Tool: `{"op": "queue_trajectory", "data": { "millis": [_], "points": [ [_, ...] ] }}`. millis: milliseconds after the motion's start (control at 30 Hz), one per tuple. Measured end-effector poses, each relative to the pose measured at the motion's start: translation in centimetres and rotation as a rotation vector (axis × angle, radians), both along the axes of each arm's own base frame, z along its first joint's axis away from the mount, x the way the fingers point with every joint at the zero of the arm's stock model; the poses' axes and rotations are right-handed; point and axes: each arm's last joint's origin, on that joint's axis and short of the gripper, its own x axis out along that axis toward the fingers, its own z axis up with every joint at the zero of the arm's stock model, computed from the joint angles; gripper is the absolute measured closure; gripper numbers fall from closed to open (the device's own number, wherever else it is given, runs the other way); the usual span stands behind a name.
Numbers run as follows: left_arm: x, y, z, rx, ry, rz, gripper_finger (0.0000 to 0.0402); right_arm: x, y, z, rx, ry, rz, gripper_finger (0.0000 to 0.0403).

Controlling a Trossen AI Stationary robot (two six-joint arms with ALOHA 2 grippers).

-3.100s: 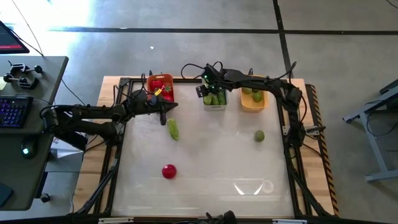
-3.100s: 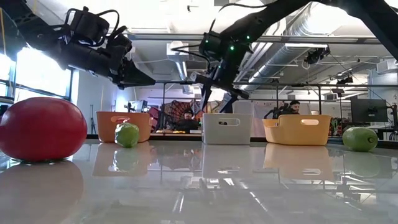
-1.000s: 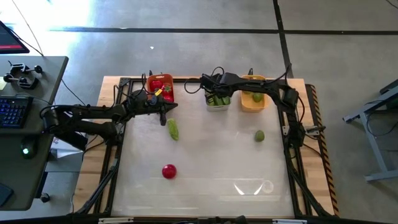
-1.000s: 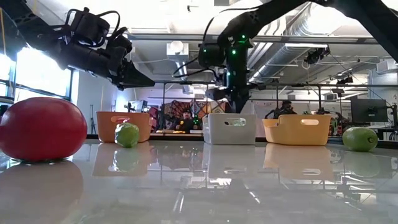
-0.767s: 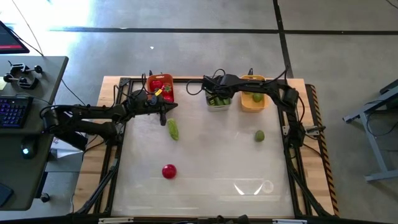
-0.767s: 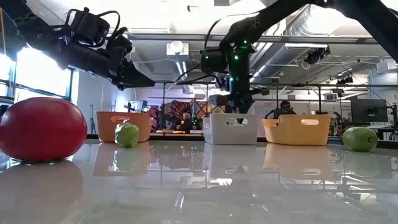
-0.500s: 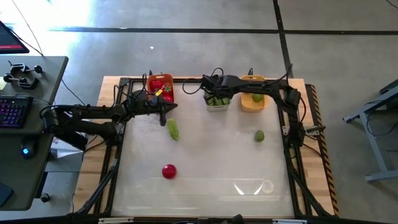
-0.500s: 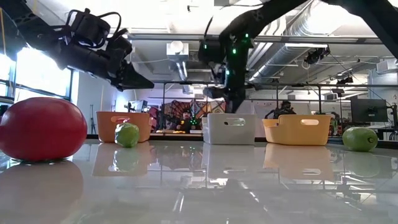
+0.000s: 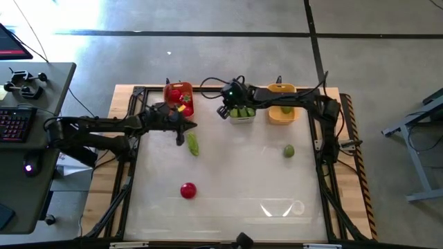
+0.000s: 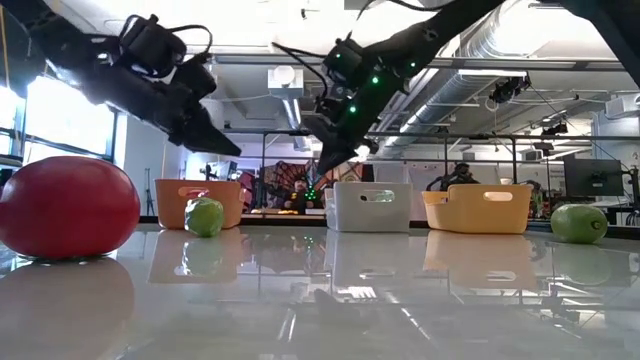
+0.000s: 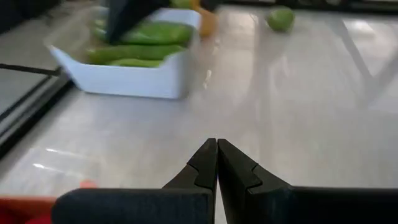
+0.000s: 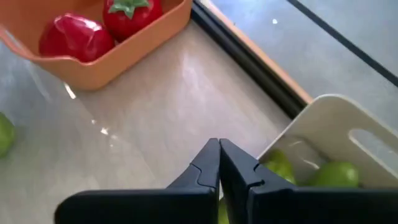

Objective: Sort produce into baskets
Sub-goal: Put the tomato into the orange bin

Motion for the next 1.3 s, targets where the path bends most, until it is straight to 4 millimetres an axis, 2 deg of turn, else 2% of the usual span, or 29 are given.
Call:
{"op": "queue_trajectory", "data": {
  "millis": [133,333,433,667,867,1167,1300],
  "points": [
    [0.9,-1.4,0.9,-0.001,0.097,-0.097,0.0401,0.1,0.6,0.7,-0.027,-0.002,0.009,0.0403],
    [1.8,-4.9,2.4,-0.029,0.234,-0.268,0.0402,1.2,3.7,1.0,-0.090,0.000,0.027,0.0403],
    [2.0,-7.0,3.0,-0.045,0.287,-0.334,0.0401,1.1,5.1,1.1,-0.098,-0.082,0.063,0.0403],
    [1.9,-11.3,4.3,-0.035,0.368,-0.360,0.0402,-2.6,8.7,-1.5,-0.079,-0.292,0.160,0.0403],
    [1.5,-14.6,5.4,-0.143,0.378,-0.389,0.0402,-6.0,11.8,-2.9,-0.181,-0.343,0.280,0.0403],
    [1.2,-19.9,6.7,-0.234,0.402,-0.395,0.0402,-8.6,13.0,0.4,-0.214,-0.418,0.289,0.0403],
    [1.8,-22.2,7.2,-0.242,0.494,-0.346,0.0397,-8.9,13.4,0.7,-0.208,-0.407,0.303,0.0403]
  ]
}}
